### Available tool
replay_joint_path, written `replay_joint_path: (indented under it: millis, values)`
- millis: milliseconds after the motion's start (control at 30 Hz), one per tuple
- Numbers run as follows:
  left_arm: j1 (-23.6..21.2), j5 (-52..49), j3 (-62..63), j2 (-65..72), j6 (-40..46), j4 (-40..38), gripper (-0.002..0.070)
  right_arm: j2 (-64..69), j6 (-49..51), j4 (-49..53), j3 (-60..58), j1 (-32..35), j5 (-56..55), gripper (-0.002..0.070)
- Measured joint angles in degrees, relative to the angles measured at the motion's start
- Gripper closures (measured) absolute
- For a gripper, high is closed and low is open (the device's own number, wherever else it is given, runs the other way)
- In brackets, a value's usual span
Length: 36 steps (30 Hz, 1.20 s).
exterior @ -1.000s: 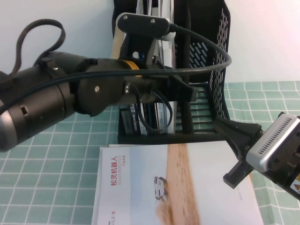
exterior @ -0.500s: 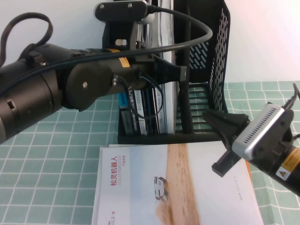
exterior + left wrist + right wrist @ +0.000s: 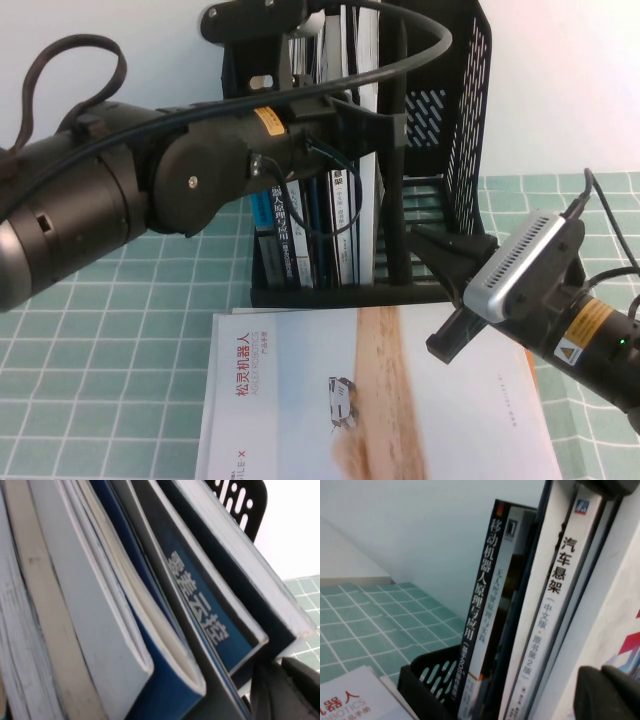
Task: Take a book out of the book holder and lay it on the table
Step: Hold the bookshelf
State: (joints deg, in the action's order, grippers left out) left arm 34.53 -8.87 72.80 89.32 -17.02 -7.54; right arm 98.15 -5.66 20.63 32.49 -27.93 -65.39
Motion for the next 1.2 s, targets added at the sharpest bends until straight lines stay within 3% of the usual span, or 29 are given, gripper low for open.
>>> replay_joint_path:
  millis: [100, 367, 467, 733, 1200]
  values:
    - [0.1, 0.9, 0.0, 0.2, -0.5, 0.0, 0.0678, 1.2, 0.7, 0.2, 1.1, 0.0, -0.1, 0.0646]
    - [0.2, 1.3, 0.0, 0.2, -2.2, 0.0, 0.0677, 5.3, 3.5, 0.4, 6.2, 0.0, -0.1, 0.0431]
    - [0.3, 1.6, 0.0, 0.4, -3.7, 0.0, 0.0677, 6.7, 3.9, 0.4, 8.4, 0.0, -0.1, 0.0394]
    - [0.6, 2.9, 0.0, 1.9, -5.9, 0.0, 0.0677, 7.9, 4.4, -5.7, 12.0, 0.0, -0.1, 0.0377]
    - [0.6, 3.8, 0.0, 2.3, -7.4, 0.0, 0.0677, 7.9, 6.1, -6.1, 13.7, -0.9, -0.1, 0.0375]
